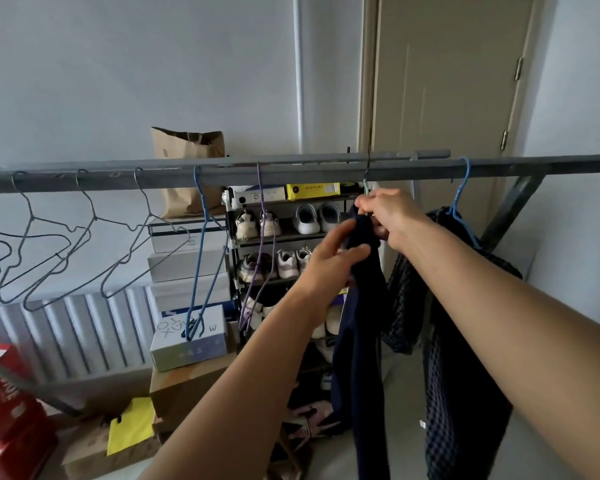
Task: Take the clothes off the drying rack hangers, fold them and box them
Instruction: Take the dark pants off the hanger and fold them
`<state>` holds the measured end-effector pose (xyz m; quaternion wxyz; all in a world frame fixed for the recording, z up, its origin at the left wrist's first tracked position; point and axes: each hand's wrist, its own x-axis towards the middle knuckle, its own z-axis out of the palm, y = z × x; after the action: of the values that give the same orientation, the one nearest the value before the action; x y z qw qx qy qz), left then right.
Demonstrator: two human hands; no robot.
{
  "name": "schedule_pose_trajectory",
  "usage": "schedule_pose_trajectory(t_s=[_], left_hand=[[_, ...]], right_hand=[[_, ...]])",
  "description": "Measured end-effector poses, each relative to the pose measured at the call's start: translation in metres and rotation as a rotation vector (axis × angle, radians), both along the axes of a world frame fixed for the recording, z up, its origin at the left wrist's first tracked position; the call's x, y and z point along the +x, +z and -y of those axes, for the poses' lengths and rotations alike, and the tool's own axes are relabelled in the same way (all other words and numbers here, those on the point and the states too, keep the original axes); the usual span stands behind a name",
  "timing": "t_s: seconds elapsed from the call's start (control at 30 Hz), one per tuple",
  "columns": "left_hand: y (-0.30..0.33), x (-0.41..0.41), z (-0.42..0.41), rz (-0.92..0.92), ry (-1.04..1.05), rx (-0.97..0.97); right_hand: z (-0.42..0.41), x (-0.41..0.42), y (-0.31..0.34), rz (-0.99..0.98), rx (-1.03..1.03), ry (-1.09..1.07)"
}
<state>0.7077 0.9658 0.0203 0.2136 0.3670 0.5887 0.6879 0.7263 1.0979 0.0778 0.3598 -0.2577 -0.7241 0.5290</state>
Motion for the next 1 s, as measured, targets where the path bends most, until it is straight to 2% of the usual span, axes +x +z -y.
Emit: schedule_pose_trajectory(t_s=[0.13, 0.2, 0.3, 0.33, 0.37, 0.4, 0.53, 0.57, 0.63, 0.67, 0.8, 0.83, 0.87, 1.0], left_hand=[[0.012, -0.002, 0.001, -0.096, -0.058, -0.012], [0.012, -0.004, 0.002, -0.208, -0.036, -0.092], [0.011, -0.01, -0.001, -0.709, 0.108, -0.322], [0.01, -0.011, -0.003, -0.814, 0.146, -0.367], [0.009, -0.011, -0.003, -0.825, 0.161, -0.381], [0.009, -0.007, -0.002, -0.754, 0.153, -0.375], [0.01, 0.001, 0.005, -0.283, -0.012, -0.233], [0.01, -0.002, 0.007, -0.228, -0.07, -0.207], [0.013, -0.003, 0.014, -0.233, -0.096, -0.204], [0.014, -0.004, 0.016, -0.319, -0.042, -0.229], [0.022, 0.0, 0.021, -1.108, 0.361, -0.517], [0.023, 0.004, 0.024, -1.209, 0.374, -0.545], [0.025, 0.007, 0.028, -1.243, 0.347, -0.554], [0.024, 0.018, 0.05, -1.14, 0.132, -0.564]], right_hand=[[0.01, 0.017, 0.0, 0.044, 0.05, 0.052], [0.012, 0.026, -0.005, 0.049, 0.075, 0.016], [0.012, 0.031, -0.011, 0.097, 0.133, 0.023], [0.014, 0.032, -0.012, 0.115, 0.152, 0.021], [0.014, 0.032, -0.014, 0.119, 0.156, 0.014], [0.016, 0.033, -0.015, 0.103, 0.148, 0.004], [0.019, 0.036, -0.016, 0.001, 0.074, 0.052], [0.019, 0.036, -0.017, -0.01, 0.061, 0.082], [0.022, 0.036, -0.017, 0.008, 0.071, 0.111], [0.024, 0.036, -0.017, 0.023, 0.079, 0.107], [0.03, 0.036, -0.026, 0.011, -0.003, 0.049], [0.03, 0.036, -0.029, -0.02, -0.036, 0.041], [0.031, 0.035, -0.031, -0.048, -0.063, 0.041], [0.036, 0.03, -0.039, -0.046, -0.096, 0.064]])
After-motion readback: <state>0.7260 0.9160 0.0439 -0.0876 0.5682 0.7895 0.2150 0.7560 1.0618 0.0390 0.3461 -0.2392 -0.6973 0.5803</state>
